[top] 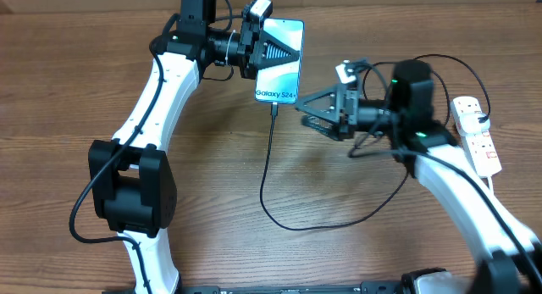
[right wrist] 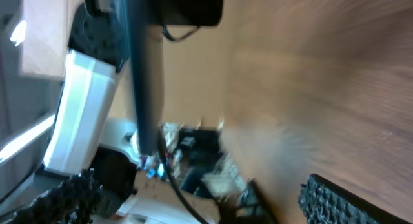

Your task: Plug charger to phone and switch on socket

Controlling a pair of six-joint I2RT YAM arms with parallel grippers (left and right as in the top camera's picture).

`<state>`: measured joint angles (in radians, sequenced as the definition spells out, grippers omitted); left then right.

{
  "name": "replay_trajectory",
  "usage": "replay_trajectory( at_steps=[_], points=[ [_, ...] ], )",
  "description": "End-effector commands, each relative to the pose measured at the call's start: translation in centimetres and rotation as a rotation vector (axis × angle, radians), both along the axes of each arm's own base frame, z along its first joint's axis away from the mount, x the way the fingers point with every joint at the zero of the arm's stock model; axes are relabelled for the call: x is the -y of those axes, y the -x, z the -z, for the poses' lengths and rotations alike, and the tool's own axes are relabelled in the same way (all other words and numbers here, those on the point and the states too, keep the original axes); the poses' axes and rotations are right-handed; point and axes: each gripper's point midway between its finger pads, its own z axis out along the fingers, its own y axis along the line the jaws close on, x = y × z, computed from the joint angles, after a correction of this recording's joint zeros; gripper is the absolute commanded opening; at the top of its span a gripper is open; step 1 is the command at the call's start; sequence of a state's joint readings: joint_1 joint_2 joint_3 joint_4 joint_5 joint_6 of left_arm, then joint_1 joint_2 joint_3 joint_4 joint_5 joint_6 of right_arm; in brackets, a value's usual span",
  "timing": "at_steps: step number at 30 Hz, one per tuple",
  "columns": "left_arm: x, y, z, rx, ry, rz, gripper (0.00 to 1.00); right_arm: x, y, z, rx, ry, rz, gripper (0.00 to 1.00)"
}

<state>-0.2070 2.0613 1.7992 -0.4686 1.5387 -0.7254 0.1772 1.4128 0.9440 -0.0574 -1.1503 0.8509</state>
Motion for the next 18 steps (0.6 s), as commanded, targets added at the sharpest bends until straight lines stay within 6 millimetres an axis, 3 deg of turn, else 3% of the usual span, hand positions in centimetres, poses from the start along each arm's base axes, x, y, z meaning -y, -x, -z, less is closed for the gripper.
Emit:
replay_trajectory(
  at_steps=[1,4,8,10,13,14,18],
  points=[
    [-0.3,0.5,-0.9,0.017,0.031,0.027,0.04,2.4,-0.3,-2.0,0.219,0.158,0.18,1.0],
    [-0.2,0.5,-0.8,0.017,0.027,0.024,0.04,3.7,0.6,-1.4,0.248,0.276,0.247,1.0],
    [0.5,0.6,-0.5,0.009,0.008,0.02,0.04,2.4,1.9,-3.4,0.319,0.181,0.141,1.0],
    [1.1,0.9,-0.5,0.0,0.004,0.033,0.04,1.6,2.3,-4.1,0.334,0.125,0.083,0.81],
    [2.1,1.7,-0.5,0.0,0.005,0.058,0.04,1.0,2.1,-3.3,0.304,0.12,0.057,0.48],
    [2.2,1.8,-0.5,0.0,0.005,0.062,0.04,0.7,2.1,-2.9,0.292,0.121,0.048,0.41],
    [2.5,1.9,-0.5,0.0,0.005,0.068,0.04,-1.1,2.7,-1.7,0.258,0.118,-0.015,0.39]
  ],
)
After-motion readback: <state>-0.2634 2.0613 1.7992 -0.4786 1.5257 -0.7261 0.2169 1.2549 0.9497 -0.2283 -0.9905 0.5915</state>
